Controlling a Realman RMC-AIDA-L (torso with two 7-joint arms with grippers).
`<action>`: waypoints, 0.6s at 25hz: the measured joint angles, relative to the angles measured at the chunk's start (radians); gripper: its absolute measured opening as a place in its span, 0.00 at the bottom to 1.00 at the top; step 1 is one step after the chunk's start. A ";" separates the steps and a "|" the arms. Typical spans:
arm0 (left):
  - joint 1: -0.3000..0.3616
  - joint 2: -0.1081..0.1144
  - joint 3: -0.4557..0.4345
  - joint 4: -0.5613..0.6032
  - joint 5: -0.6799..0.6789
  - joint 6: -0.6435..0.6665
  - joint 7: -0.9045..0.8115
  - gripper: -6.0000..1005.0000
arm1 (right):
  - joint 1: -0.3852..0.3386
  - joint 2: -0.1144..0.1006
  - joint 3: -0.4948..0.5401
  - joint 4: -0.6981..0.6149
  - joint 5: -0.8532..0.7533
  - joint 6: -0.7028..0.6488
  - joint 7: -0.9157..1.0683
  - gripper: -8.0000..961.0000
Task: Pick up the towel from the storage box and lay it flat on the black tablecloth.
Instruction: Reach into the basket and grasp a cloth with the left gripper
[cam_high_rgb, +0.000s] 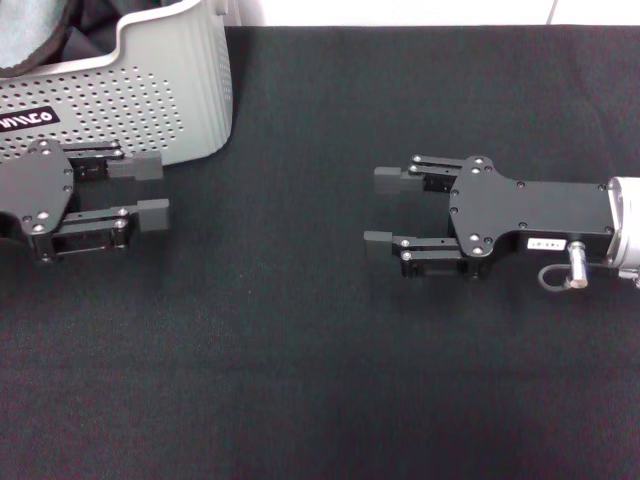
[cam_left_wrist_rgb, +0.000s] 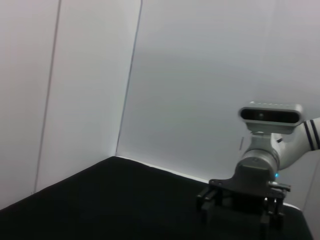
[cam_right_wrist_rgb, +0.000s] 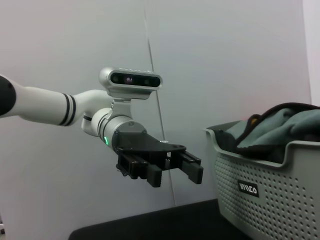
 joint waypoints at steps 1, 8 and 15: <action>0.001 0.000 0.000 0.000 0.000 -0.005 0.000 0.60 | 0.000 0.000 0.000 0.001 0.000 -0.003 0.000 0.76; -0.006 -0.011 -0.018 0.011 -0.005 -0.020 -0.017 0.60 | -0.001 0.000 0.000 0.029 0.004 -0.007 -0.006 0.76; -0.069 -0.092 -0.147 0.260 -0.029 -0.102 -0.264 0.60 | -0.002 -0.001 0.007 0.076 0.007 -0.052 -0.027 0.76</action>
